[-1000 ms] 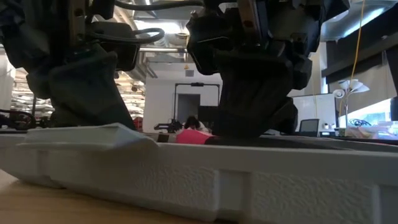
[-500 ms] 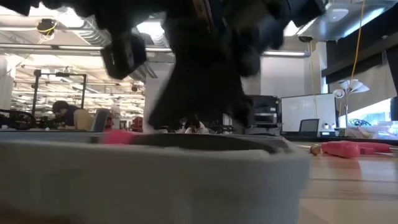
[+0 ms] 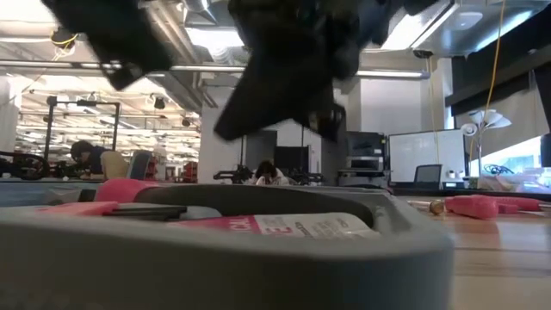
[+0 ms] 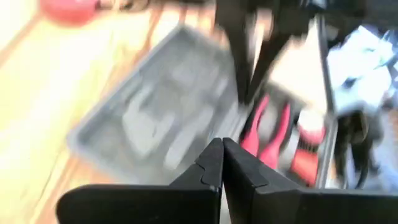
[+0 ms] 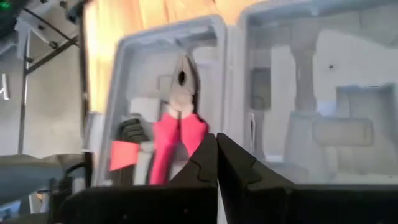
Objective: Prefit tool cases
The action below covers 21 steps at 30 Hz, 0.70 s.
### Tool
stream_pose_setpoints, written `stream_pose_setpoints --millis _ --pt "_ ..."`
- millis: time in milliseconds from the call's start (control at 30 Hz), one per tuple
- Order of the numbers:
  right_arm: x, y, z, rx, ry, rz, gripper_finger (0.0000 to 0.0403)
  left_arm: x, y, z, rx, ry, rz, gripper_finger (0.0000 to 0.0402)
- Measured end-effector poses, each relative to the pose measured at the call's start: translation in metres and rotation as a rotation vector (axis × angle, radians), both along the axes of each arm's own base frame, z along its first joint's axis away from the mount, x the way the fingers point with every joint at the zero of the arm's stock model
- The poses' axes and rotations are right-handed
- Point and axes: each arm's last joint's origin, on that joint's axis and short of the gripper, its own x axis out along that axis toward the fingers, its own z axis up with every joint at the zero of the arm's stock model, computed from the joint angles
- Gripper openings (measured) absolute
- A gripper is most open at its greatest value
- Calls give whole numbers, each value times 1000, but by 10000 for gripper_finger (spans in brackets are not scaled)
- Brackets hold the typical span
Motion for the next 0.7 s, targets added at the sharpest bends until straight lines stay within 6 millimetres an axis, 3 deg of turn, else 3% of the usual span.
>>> stream_pose_setpoints --millis 133,300,400,567,700 --pt "-5 1 -1 -1 46 16 0 -19 -11 -5 12 78 -45 0" --pt "-8 12 1 29 31 56 0 -24 -28 -24 41 93 -122 0" --pt "-9 15 0 29 39 61 0 -17 -27 -37 88 132 -154 7" --pt "-10 14 0 39 52 69 0 4 -26 -59 22 173 -282 49" --pt "-11 14 -1 36 67 69 0 14 -27 -62 0 190 -329 97"
